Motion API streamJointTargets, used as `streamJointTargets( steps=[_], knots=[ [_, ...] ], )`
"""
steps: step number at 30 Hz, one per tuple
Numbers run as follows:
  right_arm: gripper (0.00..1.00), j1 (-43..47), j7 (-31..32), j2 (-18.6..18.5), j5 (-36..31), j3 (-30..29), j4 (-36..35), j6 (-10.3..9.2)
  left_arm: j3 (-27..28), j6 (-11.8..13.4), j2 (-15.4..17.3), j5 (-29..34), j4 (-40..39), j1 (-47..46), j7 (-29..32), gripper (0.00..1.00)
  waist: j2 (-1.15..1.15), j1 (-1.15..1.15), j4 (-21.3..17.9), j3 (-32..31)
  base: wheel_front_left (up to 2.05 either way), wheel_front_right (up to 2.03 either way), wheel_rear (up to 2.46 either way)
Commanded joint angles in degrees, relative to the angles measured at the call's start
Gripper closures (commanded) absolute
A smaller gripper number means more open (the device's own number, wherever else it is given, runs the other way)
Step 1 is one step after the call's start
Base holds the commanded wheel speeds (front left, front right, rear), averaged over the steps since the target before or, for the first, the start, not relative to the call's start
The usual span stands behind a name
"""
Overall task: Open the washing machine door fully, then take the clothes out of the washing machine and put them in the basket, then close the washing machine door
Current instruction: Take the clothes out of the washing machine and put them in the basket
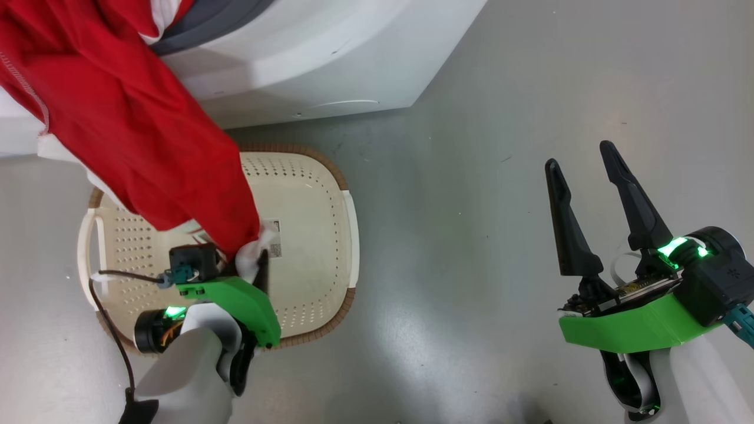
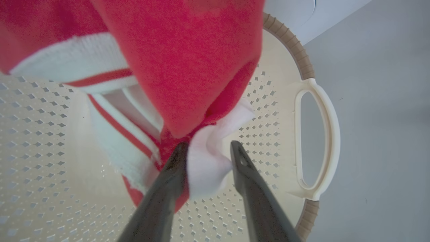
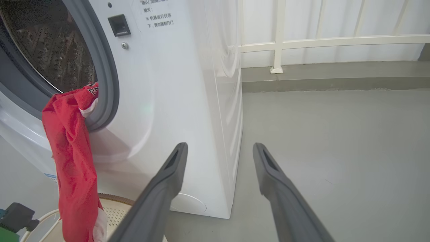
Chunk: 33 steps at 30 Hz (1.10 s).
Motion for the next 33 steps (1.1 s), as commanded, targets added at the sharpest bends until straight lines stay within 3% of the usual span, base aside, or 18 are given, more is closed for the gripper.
streamJointTargets(
  steps=[1,7,15,33],
  knots=[
    [0.0,-0.2,-0.4,-0.2,0.9,1.3,-1.2,0.36,0.7,0.2,0.9,-1.0,-0.7,0.0,-0.6,0.0,0.0,0.0,0.2,-0.2,0.0,0.0,0.0],
    [0.0,0.0,-0.4,-0.2,0.9,1.2,-1.1,0.36,0.6,0.7,0.9,-1.6,-1.1,-1.1,-0.7,0.0,0.0,0.0,0.6,-0.6,0.0,0.0,0.0],
    [0.0,0.6,-0.4,-0.2,0.9,1.0,-1.1,0.36,3.4,3.1,2.6,0.0,-6.0,-1.2,-0.7,0.0,0.0,0.0,1.1,-1.4,0.0,0.0,0.0],
    [0.0,2.1,-0.4,-0.2,0.3,0.3,-1.5,0.36,14.1,8.9,6.9,11.6,-36.4,10.1,-0.7,0.0,0.0,0.0,2.7,-2.7,0.0,0.0,0.0]
  ],
)
